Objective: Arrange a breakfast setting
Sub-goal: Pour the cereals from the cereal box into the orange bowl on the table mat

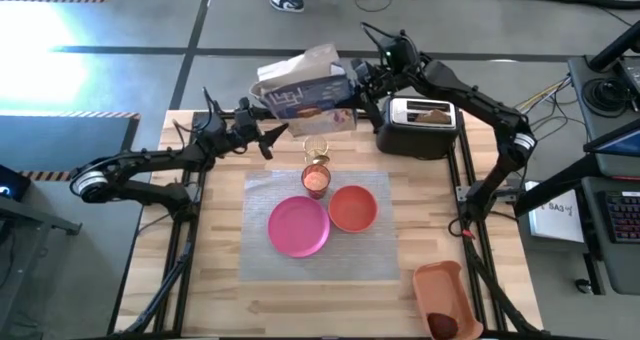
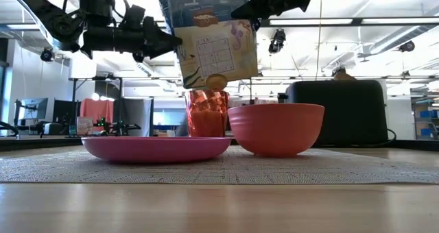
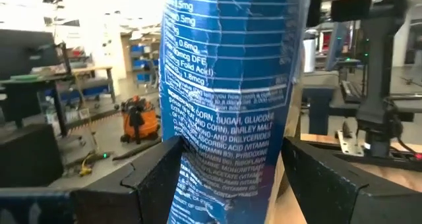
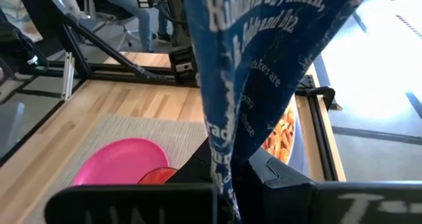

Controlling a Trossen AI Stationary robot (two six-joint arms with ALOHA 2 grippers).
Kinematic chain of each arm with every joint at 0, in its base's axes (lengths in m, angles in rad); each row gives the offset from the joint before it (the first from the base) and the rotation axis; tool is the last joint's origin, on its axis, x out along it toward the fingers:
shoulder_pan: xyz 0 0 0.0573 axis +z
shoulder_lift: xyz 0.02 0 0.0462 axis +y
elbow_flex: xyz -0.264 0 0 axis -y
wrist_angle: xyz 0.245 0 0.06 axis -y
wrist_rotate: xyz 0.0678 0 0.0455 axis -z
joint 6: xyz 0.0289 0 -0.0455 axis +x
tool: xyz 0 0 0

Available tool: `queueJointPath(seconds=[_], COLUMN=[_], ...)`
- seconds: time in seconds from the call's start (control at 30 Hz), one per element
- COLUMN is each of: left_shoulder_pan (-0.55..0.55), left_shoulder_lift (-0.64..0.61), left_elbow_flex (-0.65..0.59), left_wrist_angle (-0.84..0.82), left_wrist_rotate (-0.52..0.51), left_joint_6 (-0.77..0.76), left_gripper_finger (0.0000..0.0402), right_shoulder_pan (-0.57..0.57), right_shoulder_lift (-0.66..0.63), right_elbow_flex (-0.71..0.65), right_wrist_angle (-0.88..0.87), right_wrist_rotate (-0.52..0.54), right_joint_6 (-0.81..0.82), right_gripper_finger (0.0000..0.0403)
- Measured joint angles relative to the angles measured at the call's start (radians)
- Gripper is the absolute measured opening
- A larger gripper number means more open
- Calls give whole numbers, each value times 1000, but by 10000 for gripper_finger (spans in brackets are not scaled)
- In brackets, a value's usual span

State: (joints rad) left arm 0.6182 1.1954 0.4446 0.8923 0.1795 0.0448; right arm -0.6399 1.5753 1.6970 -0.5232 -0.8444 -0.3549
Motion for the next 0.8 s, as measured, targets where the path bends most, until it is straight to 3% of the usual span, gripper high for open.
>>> queueJointPath(seconds=[0.33, 0.43, 0.63, 0.8], left_shoulder_pan=[-8, -10, -11, -14], left_shoulder_lift=[-1, -3, -3, -3], left_elbow_flex=[38, 48, 36, 35], left_wrist_angle=[6, -5, -26, -20], left_wrist_rotate=[140, 105, 113, -1], left_joint_6=[69, 118, 110, 105], left_gripper_finger=[243, 243, 243, 243], right_shoulder_pan=[1, 1, 1, 0], right_shoulder_lift=[-5, -5, -5, -2], right_elbow_flex=[0, 0, 0, 0], right_wrist_angle=[-10, -12, -27, -18], right_wrist_rotate=[-61, -110, -100, -89], right_joint_6=[-33, -44, -61, -79], right_gripper_finger=[9, 9, 9, 9])
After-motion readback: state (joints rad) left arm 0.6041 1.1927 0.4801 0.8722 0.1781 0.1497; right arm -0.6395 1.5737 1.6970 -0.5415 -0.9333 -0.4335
